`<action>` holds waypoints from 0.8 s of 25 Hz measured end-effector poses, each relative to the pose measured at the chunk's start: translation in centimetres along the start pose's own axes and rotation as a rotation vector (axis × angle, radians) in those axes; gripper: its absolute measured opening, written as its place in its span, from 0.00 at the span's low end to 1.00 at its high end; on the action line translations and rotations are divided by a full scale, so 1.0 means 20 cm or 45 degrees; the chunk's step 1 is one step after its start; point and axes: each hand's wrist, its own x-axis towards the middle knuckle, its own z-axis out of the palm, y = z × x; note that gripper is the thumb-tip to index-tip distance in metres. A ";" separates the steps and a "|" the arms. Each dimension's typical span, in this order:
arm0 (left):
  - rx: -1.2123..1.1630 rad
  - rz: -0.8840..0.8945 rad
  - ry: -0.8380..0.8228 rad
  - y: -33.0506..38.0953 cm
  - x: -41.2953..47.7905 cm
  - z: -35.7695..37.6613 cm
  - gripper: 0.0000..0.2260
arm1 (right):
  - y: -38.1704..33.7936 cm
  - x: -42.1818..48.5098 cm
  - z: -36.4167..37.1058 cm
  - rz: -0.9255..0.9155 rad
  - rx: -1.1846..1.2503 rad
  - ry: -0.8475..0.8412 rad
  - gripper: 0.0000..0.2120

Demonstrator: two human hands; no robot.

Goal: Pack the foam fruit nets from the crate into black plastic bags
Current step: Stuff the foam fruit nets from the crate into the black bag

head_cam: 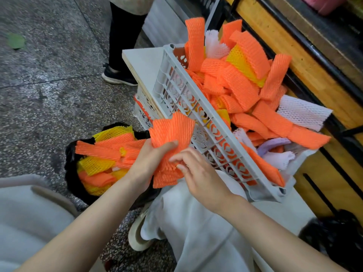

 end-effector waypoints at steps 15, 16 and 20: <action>0.159 0.081 0.100 -0.10 -0.06 -0.08 0.24 | 0.00 0.07 0.03 0.414 0.088 0.032 0.18; 0.177 0.100 0.114 -0.09 -0.06 -0.07 0.23 | 0.00 0.06 -0.02 0.378 0.068 0.091 0.17; 0.177 0.168 0.110 -0.04 -0.04 0.02 0.21 | 0.12 0.05 -0.29 0.308 -0.088 0.497 0.16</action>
